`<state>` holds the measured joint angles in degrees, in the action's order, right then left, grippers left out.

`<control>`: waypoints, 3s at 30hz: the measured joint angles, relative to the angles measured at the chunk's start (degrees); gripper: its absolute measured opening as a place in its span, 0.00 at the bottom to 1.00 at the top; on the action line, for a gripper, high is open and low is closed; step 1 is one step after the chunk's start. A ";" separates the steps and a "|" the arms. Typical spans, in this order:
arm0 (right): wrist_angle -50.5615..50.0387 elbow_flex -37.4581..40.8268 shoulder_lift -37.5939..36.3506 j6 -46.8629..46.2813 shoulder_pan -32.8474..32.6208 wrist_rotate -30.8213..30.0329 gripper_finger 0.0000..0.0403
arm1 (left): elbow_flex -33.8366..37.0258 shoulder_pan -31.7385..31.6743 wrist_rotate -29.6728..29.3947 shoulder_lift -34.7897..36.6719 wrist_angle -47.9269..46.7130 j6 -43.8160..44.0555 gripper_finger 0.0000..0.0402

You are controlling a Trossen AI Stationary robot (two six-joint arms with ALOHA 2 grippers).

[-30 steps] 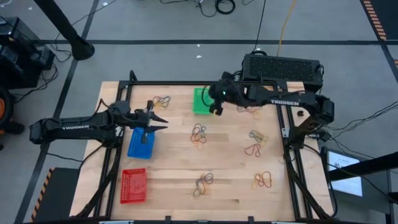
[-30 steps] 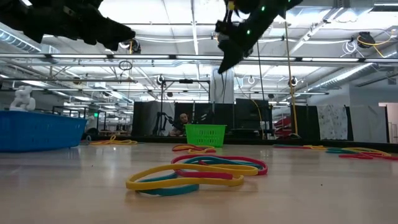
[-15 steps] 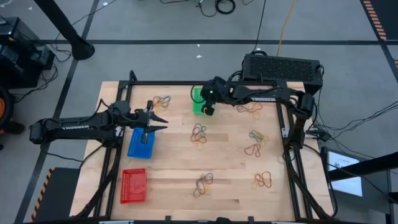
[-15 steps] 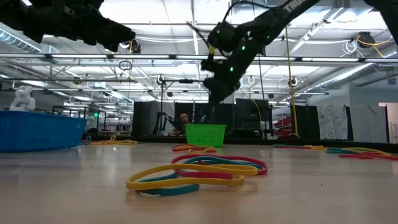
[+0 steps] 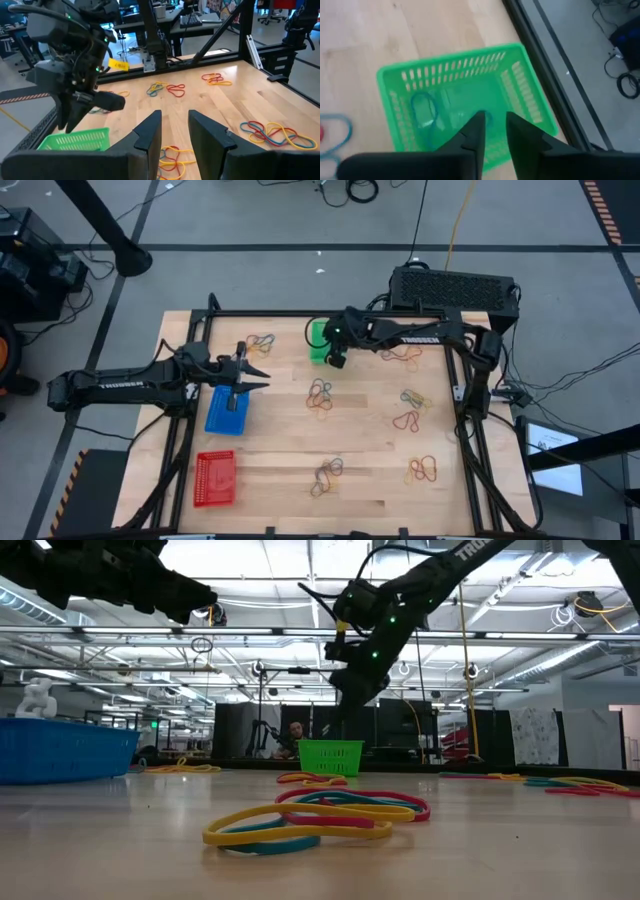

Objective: Sort rubber bands into baskets
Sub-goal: Put the blue rubber band into the green bin

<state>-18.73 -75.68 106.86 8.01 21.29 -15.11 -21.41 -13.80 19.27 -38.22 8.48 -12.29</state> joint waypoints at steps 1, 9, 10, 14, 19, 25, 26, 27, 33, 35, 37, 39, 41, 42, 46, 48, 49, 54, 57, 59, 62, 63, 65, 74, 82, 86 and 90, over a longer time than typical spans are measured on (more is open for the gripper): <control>-0.79 0.00 -0.28 -0.01 -0.02 0.02 0.20 | 0.00 0.00 0.00 0.00 -0.04 0.00 0.26; -11.52 0.00 -5.27 -7.31 -3.01 0.97 0.30 | 0.00 0.04 0.02 -0.19 -2.02 0.05 0.26; -13.04 0.00 -5.90 -8.09 -3.83 2.36 0.30 | 0.00 0.05 0.05 -0.41 -2.00 0.24 0.26; -16.91 -0.01 -7.62 -12.32 -7.89 9.74 0.30 | 0.00 0.52 0.41 -1.79 -1.95 2.93 0.26; -19.21 0.00 -7.55 -15.84 -15.46 16.75 0.30 | 0.00 3.06 0.85 -3.86 -1.37 2.99 0.26; -18.42 0.07 -7.07 -16.58 -26.67 18.16 0.29 | -0.84 8.52 0.83 -6.42 -1.26 2.95 0.26; -17.65 0.00 -6.81 -16.46 -28.41 18.22 0.29 | -1.25 9.43 0.66 -6.86 -1.35 2.95 0.26; -17.11 -0.02 -6.64 -16.24 -30.29 18.23 0.29 | -1.81 10.25 0.29 -7.35 -1.34 2.93 0.26; -12.92 0.00 -3.14 -13.43 -38.79 14.34 0.29 | -4.35 14.17 -0.54 -10.94 -1.10 2.49 0.26; -10.35 0.00 -0.90 -12.86 -40.53 9.87 0.29 | -4.48 14.91 -1.58 -12.00 -0.61 2.43 0.26; -9.62 0.01 1.15 -12.64 -41.56 6.78 0.29 | -4.50 15.40 -2.23 -13.24 1.06 2.40 0.26; -8.85 0.02 2.88 -11.86 -42.10 6.08 0.29 | -4.55 15.45 -2.49 -14.06 1.35 2.41 0.26; -8.43 0.02 4.42 -11.85 -42.32 6.06 0.29 | -4.55 15.46 -2.49 -14.94 2.31 2.44 0.26; -8.33 0.02 5.14 -12.09 -42.38 6.06 0.29 | -4.55 15.46 -2.54 -15.25 2.36 2.48 0.26; -8.06 0.04 7.58 -13.02 -42.38 6.16 0.29 | -4.52 15.45 -2.62 -16.12 3.24 2.43 0.26; -7.54 0.04 8.32 -13.29 -42.38 6.26 0.29 | -4.52 15.45 -2.61 -16.16 3.12 2.43 0.26; -7.45 0.04 8.49 -13.33 -42.38 6.28 0.29 | -4.52 15.45 -2.62 -16.22 3.16 2.43 0.26; -6.75 0.08 8.47 -14.66 -42.42 6.40 0.29 | -4.52 15.45 -2.60 -17.36 3.49 2.91 0.26; -6.82 0.09 8.47 -14.92 -42.46 6.55 0.29 | -4.52 15.45 -2.60 -19.78 2.88 5.26 0.26; -6.74 0.09 8.48 -15.78 -42.46 8.53 0.29 | -4.52 15.45 -2.60 -21.73 3.16 7.26 0.26; -7.00 0.07 9.15 -16.88 -42.64 9.57 0.29 | -4.52 15.45 -2.60 -24.97 3.03 10.51 0.26; -7.21 0.08 9.19 -16.89 -42.77 9.51 0.29 | -4.52 15.47 -2.60 -25.96 3.02 11.55 0.26; -6.83 0.07 9.19 -16.61 -42.86 9.49 0.29 | -4.52 15.79 -2.62 -27.89 3.15 13.41 0.26; -5.08 -0.27 11.95 -15.90 -42.76 11.66 0.26 | -4.50 21.99 -7.49 -34.91 5.01 14.84 0.26; -5.14 -0.21 12.34 -16.22 -42.77 12.61 0.02 | -4.50 24.58 -15.33 -36.44 13.95 14.93 0.26; -5.68 0.00 10.68 -17.25 -42.91 6.88 0.01 | -4.50 26.38 -26.43 -36.44 15.38 14.88 0.26; -6.71 0.26 8.74 -18.07 -42.46 -5.78 0.00 | -4.50 28.21 -35.85 -36.44 15.66 14.88 0.26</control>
<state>-25.44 -75.42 115.60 -10.06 -21.17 -20.90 -25.91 14.40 -16.58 -74.65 24.14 2.59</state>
